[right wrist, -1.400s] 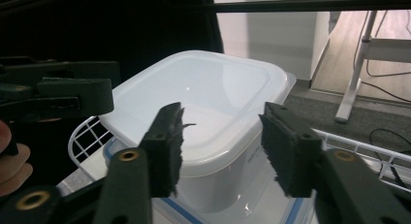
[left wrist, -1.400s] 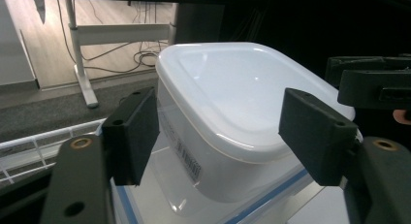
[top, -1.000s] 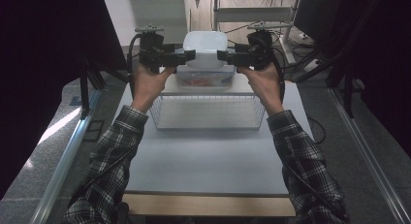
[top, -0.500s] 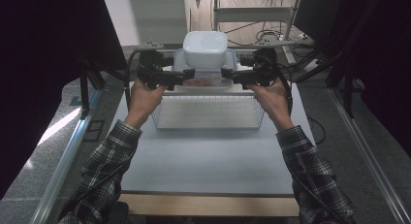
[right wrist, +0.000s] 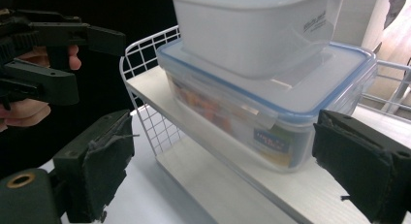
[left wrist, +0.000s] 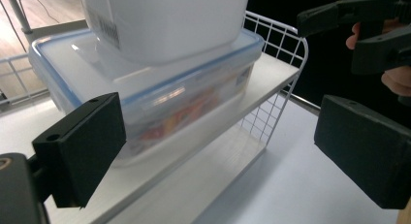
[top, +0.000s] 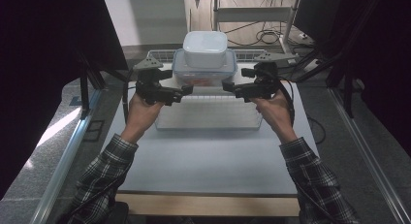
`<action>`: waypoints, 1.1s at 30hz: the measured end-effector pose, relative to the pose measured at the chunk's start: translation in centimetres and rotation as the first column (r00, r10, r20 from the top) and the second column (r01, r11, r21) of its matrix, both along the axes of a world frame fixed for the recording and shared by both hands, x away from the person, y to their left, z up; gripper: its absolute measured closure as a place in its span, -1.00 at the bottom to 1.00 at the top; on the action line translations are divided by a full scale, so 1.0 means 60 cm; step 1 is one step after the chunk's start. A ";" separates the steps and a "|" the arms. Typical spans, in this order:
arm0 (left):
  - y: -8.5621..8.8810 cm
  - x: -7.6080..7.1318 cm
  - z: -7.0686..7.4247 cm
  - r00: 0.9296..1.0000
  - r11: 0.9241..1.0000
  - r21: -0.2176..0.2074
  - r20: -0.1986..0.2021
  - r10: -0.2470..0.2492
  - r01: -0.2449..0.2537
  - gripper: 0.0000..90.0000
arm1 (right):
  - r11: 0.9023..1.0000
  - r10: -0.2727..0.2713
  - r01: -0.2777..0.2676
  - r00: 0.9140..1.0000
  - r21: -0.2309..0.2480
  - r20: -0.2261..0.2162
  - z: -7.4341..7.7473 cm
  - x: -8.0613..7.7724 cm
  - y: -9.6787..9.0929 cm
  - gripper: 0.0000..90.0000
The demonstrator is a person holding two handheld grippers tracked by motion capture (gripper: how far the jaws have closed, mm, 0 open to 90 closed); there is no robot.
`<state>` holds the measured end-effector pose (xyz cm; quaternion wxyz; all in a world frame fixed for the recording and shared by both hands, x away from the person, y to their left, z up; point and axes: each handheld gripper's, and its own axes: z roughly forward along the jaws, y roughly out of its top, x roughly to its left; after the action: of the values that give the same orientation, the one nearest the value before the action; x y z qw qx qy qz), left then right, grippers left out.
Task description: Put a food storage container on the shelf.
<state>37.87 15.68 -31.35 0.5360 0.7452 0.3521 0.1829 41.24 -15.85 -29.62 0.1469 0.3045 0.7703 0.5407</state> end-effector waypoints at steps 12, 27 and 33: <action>0.005 -0.029 -0.027 0.999 0.999 0.050 0.042 -0.012 0.009 -0.90 | 0.999 0.029 -0.028 0.999 -0.045 0.025 -0.021 -0.029 -0.003 -0.88; 0.014 -0.065 -0.067 0.999 0.998 0.059 0.041 -0.036 0.034 -0.87 | 0.996 0.052 -0.050 0.998 -0.075 0.019 -0.061 -0.053 -0.014 -0.88; 0.011 -0.076 -0.090 0.999 0.998 0.057 0.028 -0.040 0.038 -0.87 | 0.995 0.054 -0.051 0.998 -0.090 0.031 -0.078 -0.064 -0.015 -0.89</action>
<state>33.34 16.36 -36.74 0.5234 0.7638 0.3245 0.1931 37.41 -16.76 -34.31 0.1590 0.2685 0.7988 0.5143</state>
